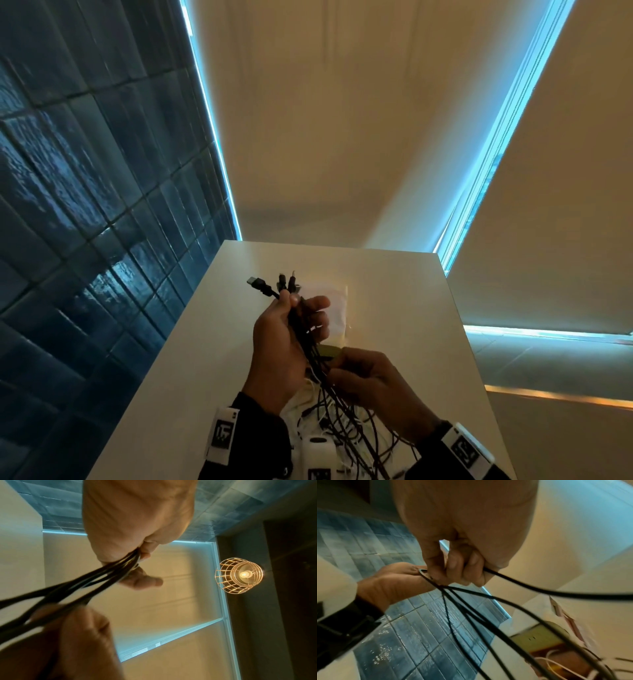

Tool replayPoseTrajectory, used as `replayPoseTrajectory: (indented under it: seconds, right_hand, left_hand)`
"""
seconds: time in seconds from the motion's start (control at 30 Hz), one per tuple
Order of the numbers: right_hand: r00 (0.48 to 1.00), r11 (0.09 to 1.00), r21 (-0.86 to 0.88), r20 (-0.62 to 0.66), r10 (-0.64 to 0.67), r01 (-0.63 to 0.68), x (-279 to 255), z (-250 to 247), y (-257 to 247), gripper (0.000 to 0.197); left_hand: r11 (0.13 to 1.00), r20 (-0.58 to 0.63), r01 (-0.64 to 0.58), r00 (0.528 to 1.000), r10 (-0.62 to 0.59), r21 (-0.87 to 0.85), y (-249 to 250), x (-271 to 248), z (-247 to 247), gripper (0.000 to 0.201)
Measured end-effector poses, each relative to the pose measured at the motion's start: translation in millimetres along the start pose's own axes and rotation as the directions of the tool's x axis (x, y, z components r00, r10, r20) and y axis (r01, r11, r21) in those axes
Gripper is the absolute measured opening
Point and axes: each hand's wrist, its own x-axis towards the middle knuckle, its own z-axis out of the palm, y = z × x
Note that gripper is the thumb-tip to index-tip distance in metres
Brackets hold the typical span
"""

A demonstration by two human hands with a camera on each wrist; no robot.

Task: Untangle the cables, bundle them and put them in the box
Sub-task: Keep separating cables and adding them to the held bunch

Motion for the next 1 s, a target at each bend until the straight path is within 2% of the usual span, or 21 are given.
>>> replayPoseTrajectory:
  seconds: [0.07,0.17,0.3,0.37,0.6,0.73,0.83,0.9,0.93,1.0]
  right_hand:
    - [1.0,1.0,0.0,-0.004,0.023,-0.023,-2.7,-3.3,5.9,0.018]
    - [0.999,0.991,-0.132,-0.047,0.022,-0.028,-0.6,-17.0,21.8,0.028]
    - [0.983,0.962,-0.267,-0.186,-0.002,-0.049,8.6,-48.4,54.7,0.032]
    - [0.977,0.945,-0.322,-0.213,-0.005,-0.065,15.6,-60.7,66.5,0.032]
    - [0.936,0.909,-0.365,-0.346,0.069,-0.202,17.4,-98.8,98.2,0.037]
    - [0.904,0.882,-0.383,-0.416,0.1,-0.274,14.2,-116.9,110.0,0.037]
    - [0.834,0.871,-0.334,-0.534,0.14,-0.36,17.0,-124.8,111.3,0.033]
    - [0.775,0.914,-0.187,-0.605,0.182,-0.361,24.3,-122.2,101.4,0.03]
    - [0.766,0.946,-0.086,-0.612,0.198,-0.313,28.8,-116.5,90.9,0.028]
    - [0.804,0.981,0.07,-0.564,0.19,-0.183,36.2,-97.1,61.4,0.024]
  left_hand:
    - [1.0,0.039,-0.007,0.999,0.008,-0.025,2.6,2.1,-2.2,0.03]
    - [0.999,0.075,-0.052,0.996,0.053,-0.015,7.1,2.4,-4.9,0.032]
    - [0.987,0.077,-0.114,0.991,0.106,0.112,10.4,1.1,-8.8,0.032]
    - [0.975,0.067,-0.137,0.99,0.127,0.173,9.7,-0.3,-9.3,0.032]
    - [0.956,0.039,-0.237,0.972,0.234,0.17,37.0,-1.4,-17.7,0.034]
    - [0.958,0.019,-0.246,0.969,0.246,0.143,40.5,-0.9,-21.9,0.034]
    - [0.96,0.004,-0.236,0.971,0.238,0.151,38.2,0.8,-24.1,0.034]
    - [0.959,-0.015,-0.21,0.976,0.216,0.189,32.8,2.9,-23.8,0.034]
    - [0.958,-0.025,-0.189,0.98,0.199,0.218,28.9,4.0,-23.1,0.034]
    - [0.95,-0.04,-0.133,0.988,0.15,0.281,19.9,5.5,-20.7,0.031]
